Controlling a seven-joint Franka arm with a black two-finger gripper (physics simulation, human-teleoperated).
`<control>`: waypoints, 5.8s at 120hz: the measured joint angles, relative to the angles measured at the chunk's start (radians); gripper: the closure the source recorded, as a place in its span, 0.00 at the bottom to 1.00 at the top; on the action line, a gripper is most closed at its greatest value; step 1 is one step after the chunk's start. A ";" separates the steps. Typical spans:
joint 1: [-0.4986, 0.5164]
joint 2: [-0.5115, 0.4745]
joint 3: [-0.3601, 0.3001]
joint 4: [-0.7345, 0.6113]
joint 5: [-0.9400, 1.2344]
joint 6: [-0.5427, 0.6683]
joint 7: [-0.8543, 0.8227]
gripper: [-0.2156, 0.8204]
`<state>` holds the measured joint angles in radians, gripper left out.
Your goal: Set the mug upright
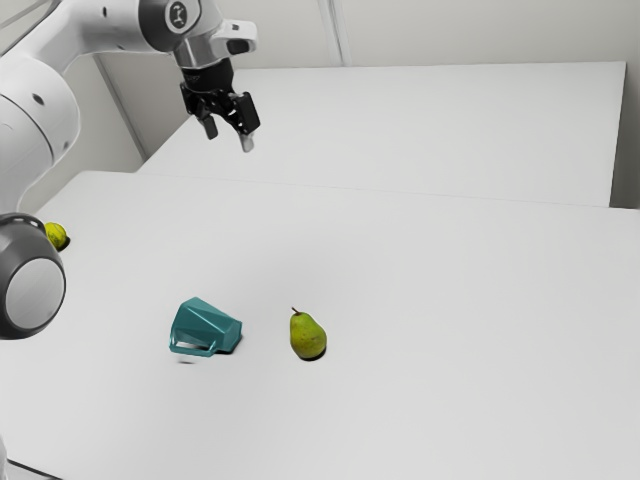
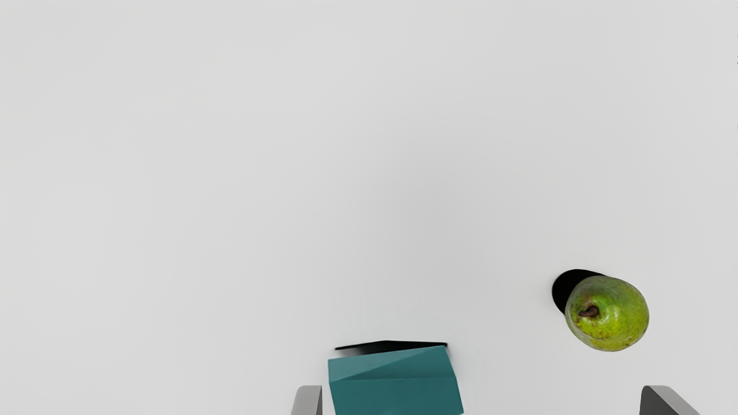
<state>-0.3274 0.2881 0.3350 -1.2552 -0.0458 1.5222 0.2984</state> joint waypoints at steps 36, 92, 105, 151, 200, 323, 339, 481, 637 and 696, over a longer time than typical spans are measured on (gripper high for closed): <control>0.009 -0.011 0.014 -0.009 0.004 -0.022 0.001 0.21; 0.027 -0.345 0.215 -0.713 -0.203 0.107 -0.090 0.21; 0.012 -0.415 0.293 -0.837 -0.233 0.137 -0.074 0.21; 0.003 -0.445 0.456 -1.018 -0.337 0.241 0.070 0.21; -0.010 -0.258 0.461 -0.991 -0.618 0.373 0.306 0.21; 0.020 -0.095 0.457 -0.971 -0.867 0.289 0.673 0.21; 0.022 -0.093 0.457 -0.975 -0.884 0.264 0.692 0.21; 0.008 -0.134 0.450 -1.012 -0.945 0.227 0.747 0.92; -0.108 -0.157 0.134 -0.864 -0.119 0.758 0.371 0.96; -0.120 -0.193 0.135 -0.965 -0.119 0.855 0.304 0.96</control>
<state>-0.4476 0.0948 0.4698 -2.2197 -0.1647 2.3771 0.6021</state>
